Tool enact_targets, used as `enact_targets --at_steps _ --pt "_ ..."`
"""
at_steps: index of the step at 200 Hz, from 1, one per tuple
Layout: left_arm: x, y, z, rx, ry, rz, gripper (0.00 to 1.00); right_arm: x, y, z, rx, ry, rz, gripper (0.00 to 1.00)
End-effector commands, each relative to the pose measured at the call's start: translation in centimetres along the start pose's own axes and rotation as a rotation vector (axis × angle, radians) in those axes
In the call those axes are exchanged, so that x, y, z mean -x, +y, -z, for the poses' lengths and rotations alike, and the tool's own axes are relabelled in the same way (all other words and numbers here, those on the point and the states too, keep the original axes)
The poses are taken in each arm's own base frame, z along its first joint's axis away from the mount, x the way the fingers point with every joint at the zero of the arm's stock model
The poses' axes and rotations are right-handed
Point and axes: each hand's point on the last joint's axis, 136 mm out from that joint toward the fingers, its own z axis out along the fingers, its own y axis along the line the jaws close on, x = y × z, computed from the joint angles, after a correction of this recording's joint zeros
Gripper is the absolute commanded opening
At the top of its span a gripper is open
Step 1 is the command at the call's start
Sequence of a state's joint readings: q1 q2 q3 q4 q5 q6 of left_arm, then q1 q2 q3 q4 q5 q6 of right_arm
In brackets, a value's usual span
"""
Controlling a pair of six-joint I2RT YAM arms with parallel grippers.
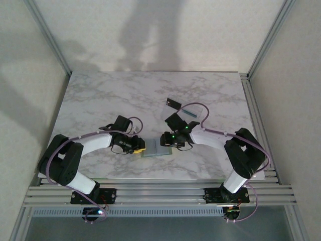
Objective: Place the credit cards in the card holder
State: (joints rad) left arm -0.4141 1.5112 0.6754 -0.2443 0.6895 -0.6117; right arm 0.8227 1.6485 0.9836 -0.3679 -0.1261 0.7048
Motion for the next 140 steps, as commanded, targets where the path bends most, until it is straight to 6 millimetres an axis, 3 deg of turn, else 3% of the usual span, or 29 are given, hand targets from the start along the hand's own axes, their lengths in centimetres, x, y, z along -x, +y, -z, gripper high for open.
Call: enact_targets --at_steps 1,16,33,51,101,140 --pt "0.0 1.6 0.4 0.041 -0.03 0.049 0.25 0.0 2.3 1.1 -0.057 -0.049 0.105 0.56" --pt "0.5 2.1 0.8 0.023 -0.055 0.085 0.23 -0.4 3.5 0.4 -0.1 -0.055 0.134 0.62" --pt "1.0 2.9 1.3 0.021 -0.079 0.121 0.23 -0.9 5.0 -0.8 -0.12 -0.052 0.165 0.8" --pt "1.4 3.2 1.8 0.015 -0.091 0.131 0.23 -1.5 5.9 -2.0 -0.165 -0.045 0.199 0.81" --pt "1.8 4.2 3.0 -0.026 -0.119 0.182 0.23 -2.7 5.7 -4.3 -0.298 -0.001 0.282 0.67" --pt "1.8 4.5 3.1 -0.023 -0.119 0.179 0.23 -3.1 5.5 -4.7 -0.316 0.013 0.3 0.39"
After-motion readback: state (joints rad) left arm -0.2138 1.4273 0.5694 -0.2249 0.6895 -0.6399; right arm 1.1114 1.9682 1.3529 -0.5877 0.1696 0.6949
